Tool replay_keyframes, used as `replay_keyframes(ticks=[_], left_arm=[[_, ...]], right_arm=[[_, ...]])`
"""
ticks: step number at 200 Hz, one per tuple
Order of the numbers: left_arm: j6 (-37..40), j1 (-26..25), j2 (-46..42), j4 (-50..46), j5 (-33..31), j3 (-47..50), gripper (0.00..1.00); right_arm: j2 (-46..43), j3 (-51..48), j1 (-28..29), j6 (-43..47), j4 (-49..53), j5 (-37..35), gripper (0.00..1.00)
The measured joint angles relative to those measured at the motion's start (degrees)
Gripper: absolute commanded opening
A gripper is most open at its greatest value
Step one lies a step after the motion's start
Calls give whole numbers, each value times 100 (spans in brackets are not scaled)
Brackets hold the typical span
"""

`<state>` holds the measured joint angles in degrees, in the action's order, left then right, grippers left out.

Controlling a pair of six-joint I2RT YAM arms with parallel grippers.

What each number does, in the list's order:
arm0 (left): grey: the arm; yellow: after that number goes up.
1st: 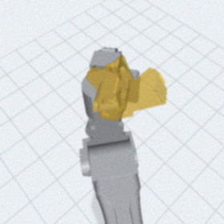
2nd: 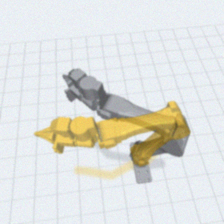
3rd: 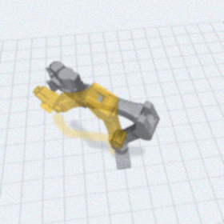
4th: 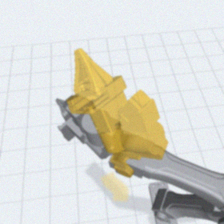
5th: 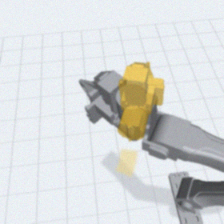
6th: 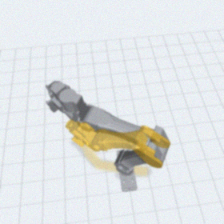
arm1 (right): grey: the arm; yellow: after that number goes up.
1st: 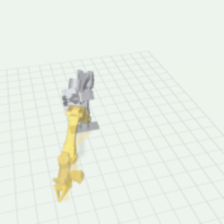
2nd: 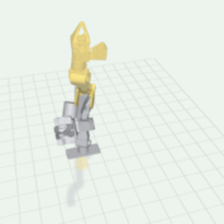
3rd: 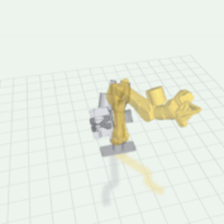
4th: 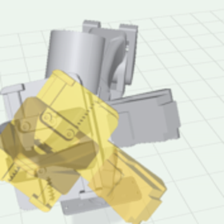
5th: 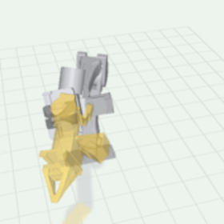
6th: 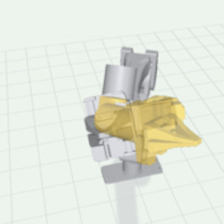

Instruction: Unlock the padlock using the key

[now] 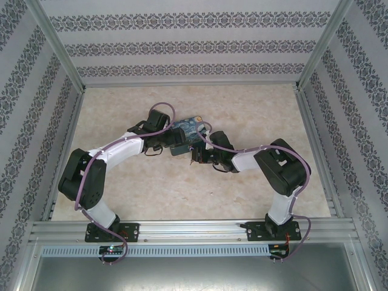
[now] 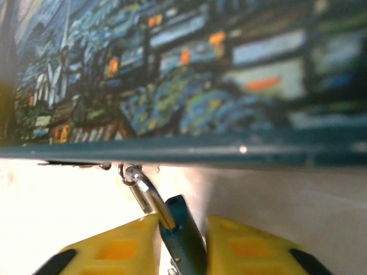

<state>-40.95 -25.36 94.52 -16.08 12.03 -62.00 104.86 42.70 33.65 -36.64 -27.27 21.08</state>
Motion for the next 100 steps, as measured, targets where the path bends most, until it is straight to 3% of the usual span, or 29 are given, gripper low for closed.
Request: replay_keyframes(ticks=[53,100], left_arm=[[48,0,-98,-59,-76,15,91],[341,-9,-240,-437,-531,-20,91]], right_arm=[[-2,-105,-7,-111,-101,2,0],[-146,-332,-92,-262,-216,4,0]])
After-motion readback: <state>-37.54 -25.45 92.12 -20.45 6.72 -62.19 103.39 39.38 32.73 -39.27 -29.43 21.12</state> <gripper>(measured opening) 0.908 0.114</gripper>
